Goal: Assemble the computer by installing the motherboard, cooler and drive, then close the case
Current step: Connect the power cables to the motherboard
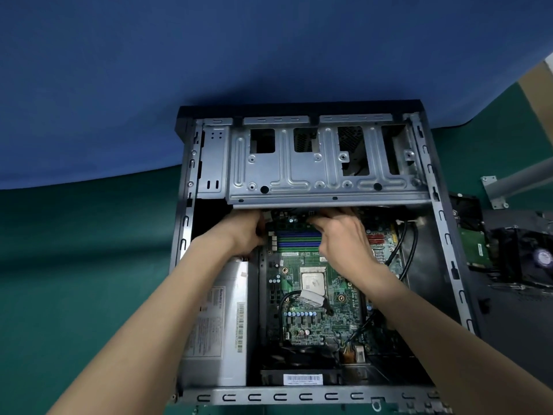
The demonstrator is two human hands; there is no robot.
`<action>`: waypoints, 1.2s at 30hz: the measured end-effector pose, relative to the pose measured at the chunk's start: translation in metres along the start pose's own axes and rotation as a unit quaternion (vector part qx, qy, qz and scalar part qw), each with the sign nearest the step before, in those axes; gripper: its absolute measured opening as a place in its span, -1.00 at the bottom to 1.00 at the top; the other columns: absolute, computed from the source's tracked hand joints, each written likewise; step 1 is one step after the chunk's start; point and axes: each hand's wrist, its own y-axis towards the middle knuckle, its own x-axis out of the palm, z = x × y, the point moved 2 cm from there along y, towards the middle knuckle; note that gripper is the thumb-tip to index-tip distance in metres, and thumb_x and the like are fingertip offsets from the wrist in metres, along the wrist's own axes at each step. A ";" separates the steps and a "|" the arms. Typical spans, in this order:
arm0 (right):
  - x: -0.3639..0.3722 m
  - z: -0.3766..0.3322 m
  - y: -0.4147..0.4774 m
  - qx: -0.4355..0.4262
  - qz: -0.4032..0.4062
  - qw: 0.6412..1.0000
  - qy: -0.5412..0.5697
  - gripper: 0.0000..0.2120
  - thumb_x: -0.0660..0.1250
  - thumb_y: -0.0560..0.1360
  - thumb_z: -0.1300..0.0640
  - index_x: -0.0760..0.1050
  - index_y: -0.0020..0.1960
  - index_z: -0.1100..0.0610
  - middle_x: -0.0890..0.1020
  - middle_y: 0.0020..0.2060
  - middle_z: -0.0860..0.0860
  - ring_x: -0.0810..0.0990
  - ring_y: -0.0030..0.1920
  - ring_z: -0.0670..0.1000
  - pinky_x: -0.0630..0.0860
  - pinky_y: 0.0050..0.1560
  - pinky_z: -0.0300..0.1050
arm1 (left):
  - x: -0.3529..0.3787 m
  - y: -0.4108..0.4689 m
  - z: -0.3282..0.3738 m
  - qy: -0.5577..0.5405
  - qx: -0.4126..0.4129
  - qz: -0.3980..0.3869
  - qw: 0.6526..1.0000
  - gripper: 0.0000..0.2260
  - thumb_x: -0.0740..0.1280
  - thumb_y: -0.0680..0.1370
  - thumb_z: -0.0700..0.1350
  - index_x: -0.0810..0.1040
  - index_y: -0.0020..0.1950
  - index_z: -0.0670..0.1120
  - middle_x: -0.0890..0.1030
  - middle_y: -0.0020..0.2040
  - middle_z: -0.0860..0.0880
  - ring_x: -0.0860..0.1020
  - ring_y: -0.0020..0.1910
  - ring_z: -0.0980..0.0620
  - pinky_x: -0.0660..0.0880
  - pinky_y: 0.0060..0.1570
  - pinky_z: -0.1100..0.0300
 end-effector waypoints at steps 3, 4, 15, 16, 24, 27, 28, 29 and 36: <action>0.003 0.001 0.002 0.008 -0.011 1.000 0.020 -0.49 0.22 0.32 0.54 0.61 0.18 0.23 0.68 -0.13 0.27 0.64 -0.13 0.25 0.60 0.03 0.15 | 0.003 0.001 -0.004 -0.050 -0.016 -0.039 0.998 -0.68 0.30 0.56 -0.25 0.44 0.32 -0.17 0.59 0.11 -0.19 0.61 0.01 -0.14 0.49 -0.11 0.15; 0.005 0.002 0.003 0.011 -0.016 1.000 0.021 -0.49 0.21 0.33 0.54 0.60 0.19 0.22 0.68 -0.13 0.27 0.64 -0.12 0.26 0.59 0.04 0.16 | 0.003 0.002 -0.005 -0.059 -0.013 -0.042 0.997 -0.67 0.28 0.57 -0.26 0.44 0.34 -0.17 0.59 0.12 -0.20 0.61 0.01 -0.14 0.50 -0.08 0.14; 0.011 0.007 0.000 0.024 0.000 0.997 0.072 -0.51 0.19 0.32 0.55 0.63 0.13 0.25 0.69 -0.04 0.22 0.66 -0.02 0.21 0.59 0.09 0.12 | 0.006 0.010 -0.006 -0.074 0.001 -0.033 0.997 -0.67 0.25 0.58 -0.26 0.43 0.36 -0.18 0.59 0.15 -0.20 0.61 0.01 -0.15 0.47 -0.05 0.17; 0.011 0.007 0.000 0.022 0.003 0.997 0.071 -0.51 0.19 0.32 0.55 0.63 0.12 0.25 0.69 -0.04 0.22 0.66 -0.01 0.21 0.58 0.09 0.12 | 0.007 0.010 -0.006 -0.075 0.000 -0.034 0.997 -0.67 0.25 0.58 -0.26 0.43 0.36 -0.18 0.58 0.16 -0.21 0.61 0.03 -0.15 0.47 -0.03 0.15; 0.005 0.004 -0.002 0.024 0.033 0.998 0.050 -0.53 0.22 0.29 0.55 0.64 0.10 0.27 0.68 -0.16 0.27 0.65 -0.16 0.24 0.60 0.02 0.13 | 0.006 0.010 -0.005 -0.070 0.012 -0.031 0.997 -0.68 0.26 0.58 -0.27 0.44 0.34 -0.20 0.55 0.21 -0.21 0.55 0.14 -0.18 0.46 0.07 0.13; 0.004 0.002 -0.003 0.015 0.032 0.999 0.029 -0.51 0.24 0.25 0.55 0.64 0.09 0.26 0.66 -0.23 0.27 0.60 -0.19 0.25 0.59 -0.04 0.14 | 0.007 0.008 -0.002 -0.092 0.029 -0.034 0.995 -0.65 0.27 0.58 -0.26 0.40 0.37 -0.16 0.56 0.18 -0.20 0.59 0.07 -0.16 0.47 0.02 0.13; 0.004 0.001 -0.003 0.010 0.032 0.999 0.023 -0.51 0.25 0.24 0.56 0.64 0.09 0.27 0.65 -0.24 0.27 0.60 -0.19 0.26 0.59 -0.06 0.14 | 0.006 0.008 -0.001 -0.088 0.040 -0.025 0.995 -0.63 0.29 0.57 -0.23 0.39 0.38 -0.12 0.55 0.20 -0.18 0.57 0.09 -0.14 0.45 0.05 0.14; 0.004 0.001 -0.004 0.005 0.032 0.999 0.019 -0.51 0.25 0.22 0.56 0.65 0.08 0.28 0.65 -0.23 0.27 0.60 -0.18 0.27 0.59 -0.07 0.14 | 0.005 0.008 0.001 -0.076 0.054 -0.007 0.996 -0.63 0.30 0.57 -0.20 0.40 0.37 -0.09 0.54 0.22 -0.15 0.54 0.15 -0.12 0.41 0.11 0.17; 0.011 0.007 -0.002 0.013 0.006 1.000 -0.001 -0.43 0.25 0.24 0.51 0.60 0.20 0.21 0.65 -0.09 0.21 0.56 -0.01 0.23 0.47 0.13 0.03 | 0.001 0.011 0.012 0.012 0.102 0.059 0.993 -0.79 0.25 0.60 -0.07 0.55 0.21 0.01 0.57 0.15 -0.04 0.50 0.11 -0.05 0.42 0.10 0.21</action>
